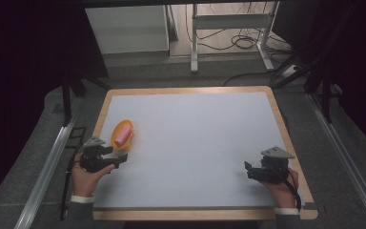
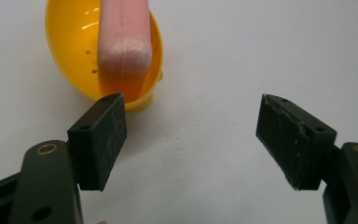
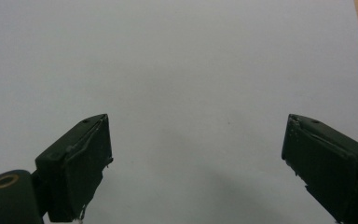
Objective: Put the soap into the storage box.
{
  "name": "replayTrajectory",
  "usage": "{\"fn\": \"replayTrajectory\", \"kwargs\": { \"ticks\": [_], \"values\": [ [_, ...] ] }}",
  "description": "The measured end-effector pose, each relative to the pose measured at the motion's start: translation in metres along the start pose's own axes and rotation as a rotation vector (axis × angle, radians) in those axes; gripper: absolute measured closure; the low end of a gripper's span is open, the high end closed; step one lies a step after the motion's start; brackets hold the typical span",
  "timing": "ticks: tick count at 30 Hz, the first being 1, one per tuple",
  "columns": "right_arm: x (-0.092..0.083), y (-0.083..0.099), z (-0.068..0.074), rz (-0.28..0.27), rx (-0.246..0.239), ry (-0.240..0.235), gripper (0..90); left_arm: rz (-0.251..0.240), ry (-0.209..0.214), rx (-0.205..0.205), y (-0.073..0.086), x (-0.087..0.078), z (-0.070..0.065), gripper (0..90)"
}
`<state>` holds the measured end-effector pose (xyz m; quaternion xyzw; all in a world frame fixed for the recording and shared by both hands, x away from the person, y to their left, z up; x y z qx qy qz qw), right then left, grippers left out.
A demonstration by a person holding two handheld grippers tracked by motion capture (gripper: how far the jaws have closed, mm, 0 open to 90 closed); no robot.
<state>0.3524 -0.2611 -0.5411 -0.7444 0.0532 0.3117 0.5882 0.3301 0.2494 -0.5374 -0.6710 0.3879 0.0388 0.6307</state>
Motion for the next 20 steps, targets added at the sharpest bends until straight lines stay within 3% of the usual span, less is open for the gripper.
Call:
{"fn": "replayTrajectory", "kwargs": {
  "ticks": [6,20],
  "values": [
    [0.000,0.000,0.000,-0.001,-0.001,0.001,8.0,0.011,0.002,-0.030,0.013,0.002,0.002,25.4],
    [0.000,-0.002,0.001,-0.016,-0.006,0.004,8.0,0.000,0.011,-0.034,0.014,0.003,-0.002,25.5]
  ]
}}
Point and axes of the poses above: each handheld gripper's, and its own axes: x roughly forward along the jaws, y roughly out of its underside, z roughly to its left, the point moved 6 cm from there along x, roughly forward along the jaws, and after that the axes turned 8 degrees about -z, right-handed, at the moved point
